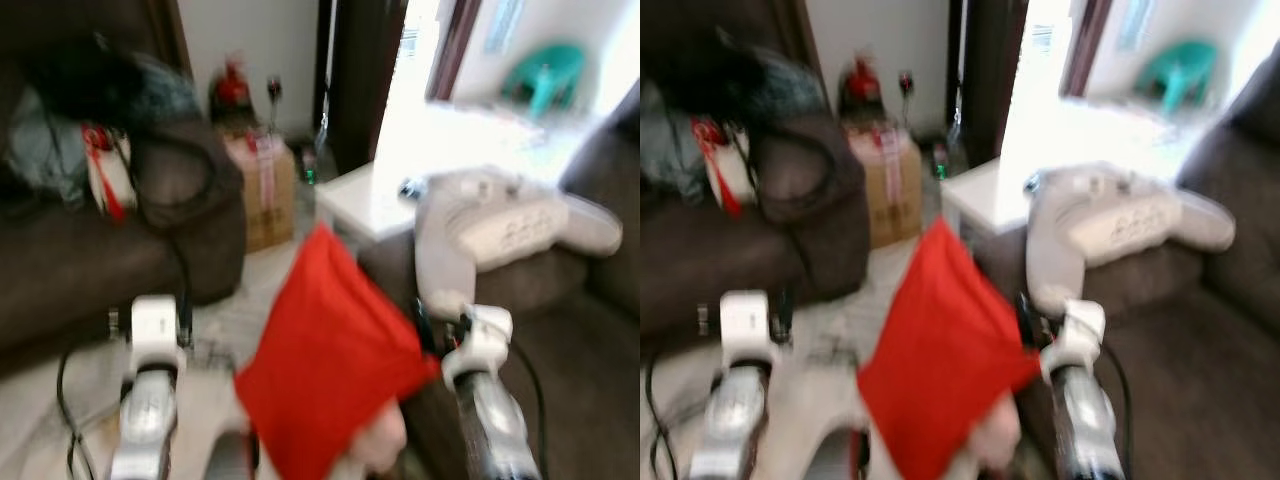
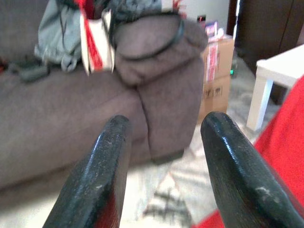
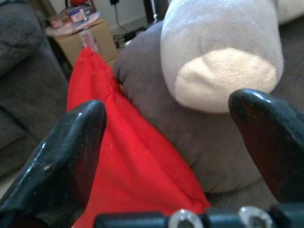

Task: Move the pillow to the sofa from floor

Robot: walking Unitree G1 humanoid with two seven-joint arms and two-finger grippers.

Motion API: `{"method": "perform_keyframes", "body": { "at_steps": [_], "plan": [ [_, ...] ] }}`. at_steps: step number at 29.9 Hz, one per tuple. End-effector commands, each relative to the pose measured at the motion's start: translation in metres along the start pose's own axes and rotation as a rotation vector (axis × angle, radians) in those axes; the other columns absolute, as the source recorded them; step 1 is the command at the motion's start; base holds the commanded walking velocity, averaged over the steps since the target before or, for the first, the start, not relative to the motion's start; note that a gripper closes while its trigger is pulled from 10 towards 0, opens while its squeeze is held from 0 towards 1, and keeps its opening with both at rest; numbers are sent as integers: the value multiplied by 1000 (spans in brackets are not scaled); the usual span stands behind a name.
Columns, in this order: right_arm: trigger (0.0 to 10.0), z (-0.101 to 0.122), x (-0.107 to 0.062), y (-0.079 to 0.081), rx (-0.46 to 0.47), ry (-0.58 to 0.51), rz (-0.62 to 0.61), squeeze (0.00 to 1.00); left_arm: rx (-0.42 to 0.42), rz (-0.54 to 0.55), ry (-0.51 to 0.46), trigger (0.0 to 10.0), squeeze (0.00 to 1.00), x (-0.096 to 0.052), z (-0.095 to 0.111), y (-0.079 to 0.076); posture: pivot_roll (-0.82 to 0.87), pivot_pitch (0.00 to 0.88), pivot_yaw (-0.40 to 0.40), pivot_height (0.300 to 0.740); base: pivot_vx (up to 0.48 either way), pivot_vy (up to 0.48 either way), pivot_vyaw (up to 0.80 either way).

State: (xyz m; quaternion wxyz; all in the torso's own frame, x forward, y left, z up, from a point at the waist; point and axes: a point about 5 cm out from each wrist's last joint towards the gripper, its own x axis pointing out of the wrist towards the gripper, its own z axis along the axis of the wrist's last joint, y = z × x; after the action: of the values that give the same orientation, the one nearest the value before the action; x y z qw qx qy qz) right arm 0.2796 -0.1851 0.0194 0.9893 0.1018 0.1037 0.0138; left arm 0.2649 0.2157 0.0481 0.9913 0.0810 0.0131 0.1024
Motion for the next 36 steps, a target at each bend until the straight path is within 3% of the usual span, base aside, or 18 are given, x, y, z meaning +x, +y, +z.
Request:
{"method": "perform_keyframes", "body": {
  "at_steps": [1,3,8,10,18,25,31,36],
  "plan": [
    [10000,21,12,7,-10,-50,39,0,-14,-3,-38,10000,0,10,13,-1,103,13,-95,634,0,0,0],
    [10000,29,22,17,-62,-17,82,0,-21,-7,-36,10000,0,11,13,-2,104,13,-101,634,0,0,0],
    [10000,34,34,27,-56,18,117,0,-30,-18,-30,10000,0,11,12,-6,117,16,-116,634,0,0,0],
    [10000,27,40,29,-88,118,103,0,-37,-34,-22,10000,0,10,11,-9,123,19,-124,634,0,0,0],
    [10000,15,43,34,-67,231,75,0,-51,-10,-7,10000,0,5,8,-4,154,38,-156,634,0,0,0],
    [10000,-1,42,33,-89,383,27,0,-73,35,26,10000,0,-10,-1,6,174,76,-188,634,0,0,0],
    [10000,3,44,30,-125,381,15,0,-81,43,37,10000,0,-17,-4,5,174,92,-201,634,0,0,0],
    [10000,18,51,32,-99,303,7,0,-84,53,38,10000,0,-22,-4,6,172,108,-208,634,0,0,0]
  ]
}}
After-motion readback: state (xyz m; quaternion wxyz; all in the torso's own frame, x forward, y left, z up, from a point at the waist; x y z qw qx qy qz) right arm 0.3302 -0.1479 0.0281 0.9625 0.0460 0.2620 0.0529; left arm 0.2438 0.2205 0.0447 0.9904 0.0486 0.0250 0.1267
